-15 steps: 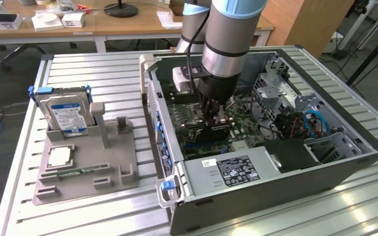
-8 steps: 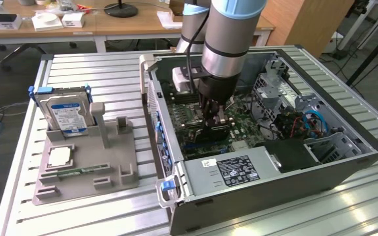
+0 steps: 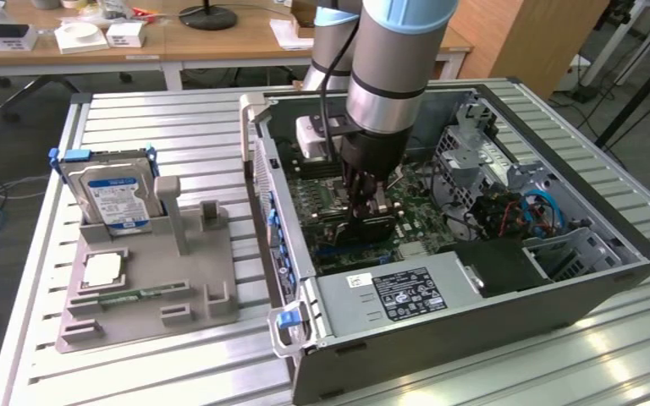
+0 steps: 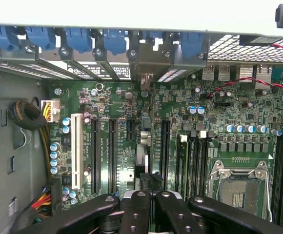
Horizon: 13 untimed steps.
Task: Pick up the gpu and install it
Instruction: 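Press down on the gpu until it lock into place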
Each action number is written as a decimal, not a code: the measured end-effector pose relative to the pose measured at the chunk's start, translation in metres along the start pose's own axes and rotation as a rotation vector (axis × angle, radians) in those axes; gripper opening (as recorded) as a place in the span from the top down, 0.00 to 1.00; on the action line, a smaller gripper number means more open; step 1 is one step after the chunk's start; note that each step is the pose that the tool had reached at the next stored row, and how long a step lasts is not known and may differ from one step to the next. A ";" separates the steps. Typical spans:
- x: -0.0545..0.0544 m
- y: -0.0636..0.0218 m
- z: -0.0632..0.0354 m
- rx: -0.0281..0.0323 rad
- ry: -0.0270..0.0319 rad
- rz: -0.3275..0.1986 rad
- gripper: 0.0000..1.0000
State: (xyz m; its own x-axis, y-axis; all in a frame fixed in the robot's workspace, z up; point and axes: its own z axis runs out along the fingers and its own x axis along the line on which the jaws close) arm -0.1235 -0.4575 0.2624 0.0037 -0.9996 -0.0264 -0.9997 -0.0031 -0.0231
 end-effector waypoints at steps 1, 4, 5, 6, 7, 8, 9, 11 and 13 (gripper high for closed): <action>0.000 0.0000 0.0002 -0.0001 0.0001 0.000 0.90; 0.000 0.0000 0.0002 -0.0001 0.0001 0.000 0.90; 0.000 0.0000 0.0002 -0.0001 0.0002 0.000 0.90; 0.000 0.0000 0.0002 -0.0001 0.0001 0.000 0.90; 0.000 0.0000 0.0002 -0.0002 0.0004 0.000 0.90; 0.000 0.0000 0.0005 -0.0001 0.0002 0.000 0.90; 0.000 0.0000 0.0007 -0.0001 0.0002 0.000 0.90; 0.000 0.0000 0.0007 -0.0001 0.0002 0.000 0.90; 0.000 0.0000 0.0007 -0.0001 0.0002 0.000 0.90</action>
State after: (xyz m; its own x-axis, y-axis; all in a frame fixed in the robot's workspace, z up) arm -0.1235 -0.4576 0.2617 0.0037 -0.9996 -0.0262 -0.9997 -0.0031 -0.0230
